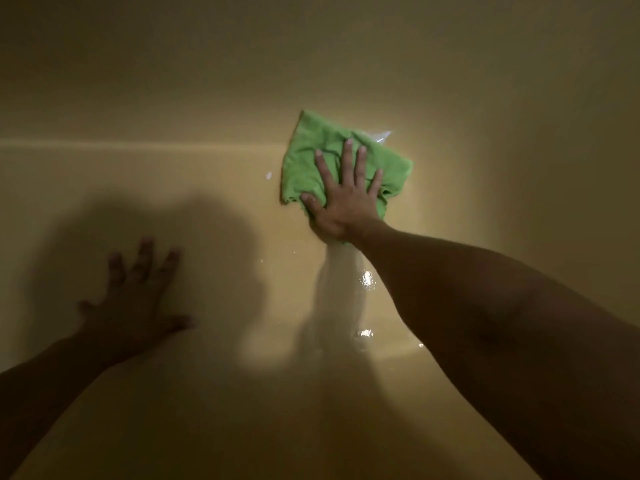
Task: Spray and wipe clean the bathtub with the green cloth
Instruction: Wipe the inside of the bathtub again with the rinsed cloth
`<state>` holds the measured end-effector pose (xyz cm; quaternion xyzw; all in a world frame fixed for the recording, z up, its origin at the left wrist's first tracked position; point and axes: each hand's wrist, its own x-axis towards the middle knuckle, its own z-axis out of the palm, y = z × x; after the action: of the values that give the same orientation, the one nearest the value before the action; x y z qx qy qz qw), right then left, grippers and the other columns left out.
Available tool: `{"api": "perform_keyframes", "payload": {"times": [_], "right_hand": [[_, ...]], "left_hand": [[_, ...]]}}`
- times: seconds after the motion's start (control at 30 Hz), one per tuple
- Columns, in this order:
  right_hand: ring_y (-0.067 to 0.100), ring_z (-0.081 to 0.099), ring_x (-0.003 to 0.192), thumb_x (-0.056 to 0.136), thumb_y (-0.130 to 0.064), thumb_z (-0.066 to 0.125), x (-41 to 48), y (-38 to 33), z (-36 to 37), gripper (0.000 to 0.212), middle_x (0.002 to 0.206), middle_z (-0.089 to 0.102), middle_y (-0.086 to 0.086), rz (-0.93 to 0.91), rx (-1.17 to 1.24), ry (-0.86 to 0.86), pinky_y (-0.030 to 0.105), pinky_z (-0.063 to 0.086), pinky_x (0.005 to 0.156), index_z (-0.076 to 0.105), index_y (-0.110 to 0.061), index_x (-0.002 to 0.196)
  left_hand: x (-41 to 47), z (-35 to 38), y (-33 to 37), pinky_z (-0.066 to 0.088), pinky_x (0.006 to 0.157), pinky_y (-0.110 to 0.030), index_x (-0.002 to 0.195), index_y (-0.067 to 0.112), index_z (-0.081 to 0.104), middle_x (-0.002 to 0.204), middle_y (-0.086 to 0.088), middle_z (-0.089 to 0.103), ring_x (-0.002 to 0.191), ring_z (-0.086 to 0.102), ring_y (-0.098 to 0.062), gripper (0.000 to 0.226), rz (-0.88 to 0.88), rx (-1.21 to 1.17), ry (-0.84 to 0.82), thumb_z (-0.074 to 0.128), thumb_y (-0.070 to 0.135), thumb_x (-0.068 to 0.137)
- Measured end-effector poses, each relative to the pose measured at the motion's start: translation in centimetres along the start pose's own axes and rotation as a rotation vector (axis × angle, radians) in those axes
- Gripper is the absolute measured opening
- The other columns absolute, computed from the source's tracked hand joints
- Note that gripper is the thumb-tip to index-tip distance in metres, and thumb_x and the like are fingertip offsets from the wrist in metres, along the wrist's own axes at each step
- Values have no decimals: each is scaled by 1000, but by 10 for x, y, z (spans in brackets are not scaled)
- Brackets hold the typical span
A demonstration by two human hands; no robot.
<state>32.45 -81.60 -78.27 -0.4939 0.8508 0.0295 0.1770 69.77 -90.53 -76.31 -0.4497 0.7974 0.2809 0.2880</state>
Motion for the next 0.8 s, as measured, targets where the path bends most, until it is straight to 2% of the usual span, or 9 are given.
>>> {"api": "perform_keyframes", "payload": {"times": [0.17, 0.27, 0.43, 0.53, 0.63, 0.73, 0.8], "right_hand": [[37, -26, 152, 98, -71, 21, -42, -12, 13, 73, 168, -23, 11, -313, -125, -45, 72, -4, 116, 2, -40, 162], [37, -23, 154, 99, -68, 28, -90, -2, 25, 72, 169, -20, 12, -501, -168, -98, 73, -5, 116, 6, -40, 162], [34, -24, 154, 101, -66, 33, -164, 50, 29, 71, 168, -25, 9, -655, -255, -243, 75, -1, 115, 1, -43, 161], [35, -21, 154, 103, -66, 30, -184, 96, 18, 69, 168, -23, 9, -690, -313, -325, 74, 0, 116, -2, -45, 161], [39, 1, 156, 102, -67, 30, -193, 142, 8, 68, 171, -6, 12, -652, -420, -318, 76, 15, 115, 7, -43, 162], [35, 6, 157, 100, -68, 26, -192, 167, -1, 73, 172, -2, 9, -472, -433, -310, 73, 8, 116, 7, -38, 163], [32, 1, 158, 98, -72, 19, -187, 166, -6, 79, 171, -8, 6, -337, -385, -269, 71, 2, 118, -7, -33, 162]], "left_hand": [[0, -5, 4, 23, 103, -87, 148, 60, -23, 151, 29, -47, 155, -25, -33, 126, -3, -29, -33, 74, 75, 67], [1, -8, 8, 25, 101, -88, 145, 61, -26, 149, 29, -50, 155, -25, -35, 131, -19, -22, -50, 79, 71, 68], [1, -11, 13, 26, 101, -88, 145, 57, -27, 159, 20, -42, 154, -23, -41, 135, -33, -8, -63, 84, 65, 68], [0, -11, 14, 26, 101, -88, 147, 55, -26, 162, 17, -38, 154, -22, -41, 136, -31, -3, -61, 84, 63, 69], [1, -11, 14, 26, 100, -89, 147, 55, -26, 163, 15, -37, 154, -22, -43, 136, -25, 6, -58, 85, 64, 68], [2, -11, 13, 25, 100, -89, 146, 57, -27, 162, 17, -40, 154, -22, -42, 135, -28, 9, -68, 83, 66, 67], [1, -10, 12, 24, 100, -89, 145, 59, -27, 159, 19, -43, 154, -23, -41, 134, -29, 26, -62, 81, 70, 67]]}}
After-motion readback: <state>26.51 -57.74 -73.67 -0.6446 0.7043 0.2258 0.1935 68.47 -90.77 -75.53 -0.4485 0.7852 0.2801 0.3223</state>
